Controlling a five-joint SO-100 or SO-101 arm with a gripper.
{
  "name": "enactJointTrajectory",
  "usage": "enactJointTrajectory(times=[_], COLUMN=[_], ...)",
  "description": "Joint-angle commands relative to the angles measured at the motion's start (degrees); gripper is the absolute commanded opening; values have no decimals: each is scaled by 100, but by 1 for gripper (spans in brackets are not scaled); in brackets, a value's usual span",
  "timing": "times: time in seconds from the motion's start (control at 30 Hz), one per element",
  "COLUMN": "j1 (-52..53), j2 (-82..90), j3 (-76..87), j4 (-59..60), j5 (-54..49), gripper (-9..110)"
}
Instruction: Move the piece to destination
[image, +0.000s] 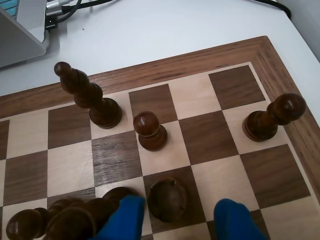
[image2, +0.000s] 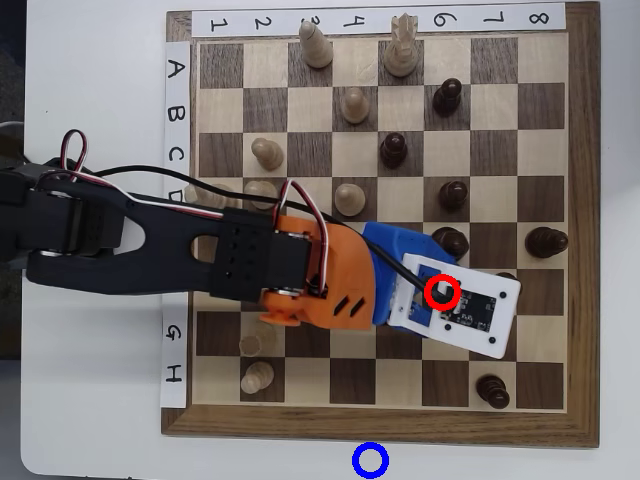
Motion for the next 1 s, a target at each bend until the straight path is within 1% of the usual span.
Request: enactJointTrajectory(times=[0.0, 0.37, 0.97], j1=[-79, -62, 132], j2=[35, -141, -229], j3=[-35, -35, -18], j4=[-475, -773, -677], j5=[457, 378, 202], gripper=[19, 18, 16])
